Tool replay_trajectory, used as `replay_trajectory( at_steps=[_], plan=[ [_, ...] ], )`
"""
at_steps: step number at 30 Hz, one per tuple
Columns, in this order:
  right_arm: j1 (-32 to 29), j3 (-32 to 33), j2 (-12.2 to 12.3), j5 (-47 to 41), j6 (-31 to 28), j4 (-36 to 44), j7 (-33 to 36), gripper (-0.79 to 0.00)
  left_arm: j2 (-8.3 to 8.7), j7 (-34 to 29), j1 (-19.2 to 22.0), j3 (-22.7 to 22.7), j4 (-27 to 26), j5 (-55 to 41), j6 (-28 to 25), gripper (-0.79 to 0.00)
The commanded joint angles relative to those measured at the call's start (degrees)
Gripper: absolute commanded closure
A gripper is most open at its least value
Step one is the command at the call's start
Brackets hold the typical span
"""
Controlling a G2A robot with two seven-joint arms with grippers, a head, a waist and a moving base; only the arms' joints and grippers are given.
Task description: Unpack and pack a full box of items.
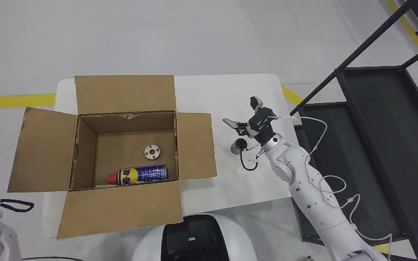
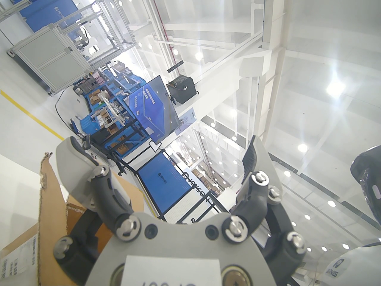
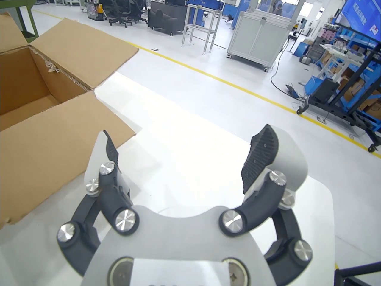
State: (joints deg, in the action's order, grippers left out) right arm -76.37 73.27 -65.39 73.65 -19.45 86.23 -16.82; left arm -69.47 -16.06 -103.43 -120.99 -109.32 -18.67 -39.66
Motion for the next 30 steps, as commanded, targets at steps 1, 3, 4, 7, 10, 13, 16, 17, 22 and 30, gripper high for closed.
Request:
replay_trajectory(
  at_steps=[1, 3, 4, 7, 10, 13, 16, 17, 22, 30],
  plan=[
    [-1.1, 0.7, 0.1, 0.3, 0.0, -0.4, -0.6, -0.785, 0.0, 0.0, 0.0, 0.0, 0.0, 0.0, 0.0, -0.785],
    [-2.4, 1.5, 0.3, 0.1, 0.0, -0.5, -1.4, -0.785, 0.0, 0.0, 0.0, 0.0, 0.0, 0.0, 0.0, -0.785],
    [-3.0, 1.9, 0.3, 0.3, 0.0, -0.7, -1.6, -0.785, 0.0, 0.0, 0.0, 0.0, 0.0, 0.0, 0.0, -0.785],
    [-4.4, 3.0, 0.5, 0.6, 0.2, -1.0, -2.2, -0.785, 0.0, 0.0, 0.0, 0.0, 0.0, 0.0, 0.0, -0.785],
    [-5.5, 3.7, 0.5, -1.5, -1.6, -2.2, -3.7, -0.785, 0.0, 0.0, 0.0, 0.0, 0.0, 0.0, 0.0, -0.785],
    [-5.8, 3.6, 0.5, -1.4, -2.4, -4.0, -4.0, -0.785, 0.0, 0.0, 0.0, 0.0, 0.0, 0.0, 0.0, -0.785],
    [-5.6, 3.0, 0.4, -1.4, -3.2, -6.3, -4.6, -0.785, 0.0, 0.0, 0.0, 0.0, 0.0, 0.0, 0.0, -0.785],
    [-5.5, 2.7, 0.3, -1.1, -3.5, -7.0, -4.9, -0.785, 0.0, 0.0, 0.0, 0.0, 0.0, 0.0, 0.0, -0.785],
    [-4.2, 0.6, 0.2, 0.3, -8.0, -10.9, -4.4, -0.785, 0.0, 0.0, 0.0, 0.0, 0.0, 0.0, 0.0, -0.785],
    [-1.5, -0.8, 0.0, -0.1, -12.5, -16.6, -3.4, -0.785, 0.0, 0.0, 0.0, 0.0, 0.0, 0.0, 0.0, -0.785]
  ],
)
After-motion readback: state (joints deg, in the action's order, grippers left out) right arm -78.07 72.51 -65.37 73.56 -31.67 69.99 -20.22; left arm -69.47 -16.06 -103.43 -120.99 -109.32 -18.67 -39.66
